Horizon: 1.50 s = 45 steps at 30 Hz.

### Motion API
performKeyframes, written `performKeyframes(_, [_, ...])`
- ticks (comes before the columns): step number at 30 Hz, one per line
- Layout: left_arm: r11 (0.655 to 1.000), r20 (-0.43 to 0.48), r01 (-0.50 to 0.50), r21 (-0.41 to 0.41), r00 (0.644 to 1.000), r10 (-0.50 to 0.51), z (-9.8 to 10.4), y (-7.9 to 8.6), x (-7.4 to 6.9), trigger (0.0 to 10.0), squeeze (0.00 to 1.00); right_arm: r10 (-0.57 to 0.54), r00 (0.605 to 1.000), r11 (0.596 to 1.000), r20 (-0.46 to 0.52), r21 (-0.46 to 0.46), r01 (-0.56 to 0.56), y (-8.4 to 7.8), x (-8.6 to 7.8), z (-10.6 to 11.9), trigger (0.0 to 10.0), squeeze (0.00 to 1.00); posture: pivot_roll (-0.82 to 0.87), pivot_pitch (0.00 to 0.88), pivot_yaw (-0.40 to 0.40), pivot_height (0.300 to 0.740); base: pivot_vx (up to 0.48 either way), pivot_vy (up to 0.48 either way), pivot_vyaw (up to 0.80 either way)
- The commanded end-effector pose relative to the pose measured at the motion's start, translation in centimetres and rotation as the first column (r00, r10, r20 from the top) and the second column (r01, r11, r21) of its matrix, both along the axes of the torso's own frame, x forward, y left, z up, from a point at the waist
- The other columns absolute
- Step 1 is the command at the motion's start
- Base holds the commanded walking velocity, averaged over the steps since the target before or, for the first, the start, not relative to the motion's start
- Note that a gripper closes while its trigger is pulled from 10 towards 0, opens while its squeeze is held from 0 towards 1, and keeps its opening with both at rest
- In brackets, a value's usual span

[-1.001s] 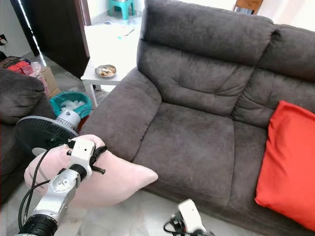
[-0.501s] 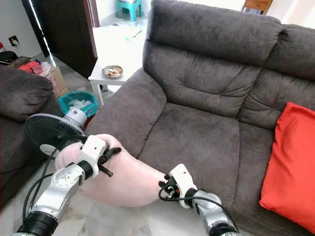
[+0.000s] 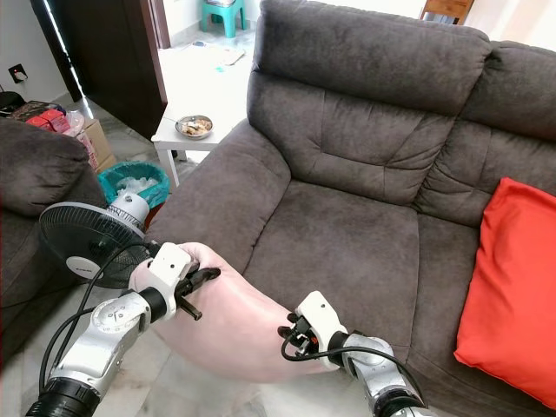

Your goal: Move the pillow to the sofa from floor

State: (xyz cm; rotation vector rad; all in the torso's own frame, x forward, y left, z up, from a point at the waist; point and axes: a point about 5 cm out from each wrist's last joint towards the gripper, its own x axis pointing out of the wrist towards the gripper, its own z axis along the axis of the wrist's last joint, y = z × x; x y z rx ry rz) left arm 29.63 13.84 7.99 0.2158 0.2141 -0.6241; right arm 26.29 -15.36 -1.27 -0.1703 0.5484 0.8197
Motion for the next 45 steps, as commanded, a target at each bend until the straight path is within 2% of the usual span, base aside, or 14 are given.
performKeyframes(1, [0.999, 0.097, 0.051, -0.013, 0.994, -0.050, 2.3, -0.9, 0.5, 10.0, 0.00, 0.029, 0.999, 0.999, -0.033, -0.020, -0.030, -0.4, -0.4, -0.3, 10.0, 1.00, 0.17, 0.029, -0.079, 0.740, 0.000, 0.000, 0.00])
performKeyframes(5, [0.998, 0.092, 0.057, -0.007, 0.994, -0.056, 2.3, -0.9, 0.4, 10.0, 0.00, 0.136, 0.985, 0.985, -0.103, -0.090, -0.146, -0.4, -1.8, -1.4, 10.0, 1.00, 0.17, 0.037, -0.077, 0.740, 0.000, 0.000, 0.00])
performKeyframes(12, [0.998, 0.086, 0.067, 0.005, 0.994, -0.067, 2.3, -0.9, 0.3, 10.0, 0.00, 0.117, 0.982, 0.986, -0.149, -0.105, -0.133, -0.2, -2.8, -2.3, 10.0, 1.00, 0.17, 0.045, -0.076, 0.740, 0.000, 0.000, 0.00])
performKeyframes(19, [0.997, 0.077, 0.079, 0.007, 0.994, -0.079, 2.3, -1.0, 0.2, 10.0, 0.00, 0.092, 0.988, 0.981, -0.124, -0.160, -0.111, -0.4, -2.7, -2.5, 10.0, 1.00, 0.17, 0.044, -0.077, 0.740, 0.000, 0.000, 0.00])
performKeyframes(23, [0.995, 0.062, 0.101, 0.015, 0.993, -0.102, 2.1, -1.2, -0.1, 10.0, 0.00, 0.028, 0.996, 0.977, -0.087, -0.206, -0.046, -0.7, -2.3, -2.5, 10.0, 1.00, 0.17, 0.044, -0.077, 0.740, 0.000, 0.000, 0.00])
performKeyframes(26, [0.994, 0.057, 0.104, 0.021, 0.993, -0.105, 1.9, -1.2, -0.1, 10.0, 0.00, 0.002, 0.998, 0.978, -0.069, -0.207, -0.016, -0.7, -2.0, -2.3, 10.0, 1.00, 0.17, 0.044, -0.077, 0.740, 0.000, 0.000, 0.00])
performKeyframes(30, [0.994, 0.053, 0.105, 0.022, 0.993, -0.106, 1.8, -1.2, -0.2, 10.0, 0.00, 0.015, 0.998, 0.975, -0.066, -0.220, -0.029, -0.6, -2.1, -2.4, 10.0, 1.00, 0.18, 0.041, -0.079, 0.740, 0.000, 0.000, 0.00])
performKeyframes(33, [0.994, 0.051, 0.104, 0.025, 0.993, -0.105, 1.8, -1.2, -0.2, 10.0, 0.00, 0.063, 0.995, 0.964, -0.083, -0.255, -0.082, -0.5, -2.5, -2.7, 10.0, 1.00, 0.18, 0.041, -0.079, 0.740, 0.000, 0.000, 0.00])
performKeyframes(34, [0.994, 0.051, 0.104, 0.026, 0.993, -0.105, 1.8, -1.2, -0.2, 10.0, 0.00, 0.096, 0.991, 0.950, -0.095, -0.289, -0.120, -0.5, -2.9, -3.0, 10.0, 0.19, 0.18, 0.038, -0.079, 0.740, 0.000, 0.000, 0.00])
performKeyframes(35, [0.994, 0.051, 0.104, 0.025, 0.993, -0.105, 1.8, -1.2, -0.2, 10.0, 0.00, 0.111, 0.988, 0.941, -0.108, -0.308, -0.140, -0.5, -3.2, -3.2, 10.0, 0.00, 0.18, 0.035, -0.079, 0.740, 0.000, 0.000, 0.00])
performKeyframes(38, [0.993, 0.049, 0.115, 0.029, 0.992, -0.117, 1.8, -1.3, -0.3, 10.0, 0.00, 0.104, 0.986, 0.923, -0.127, -0.357, -0.143, -0.8, -3.6, -3.8, 10.0, 0.00, 0.18, 0.032, -0.077, 0.740, 0.000, 0.000, 0.00])
performKeyframes(45, [0.991, 0.048, 0.130, 0.029, 0.990, -0.131, 1.8, -1.5, -0.3, 10.0, 0.00, 0.121, 0.984, 0.909, -0.134, -0.384, -0.164, -0.8, -4.1, -4.1, 10.0, 0.00, 0.18, 0.023, -0.076, 0.740, 0.000, 0.000, 0.00])
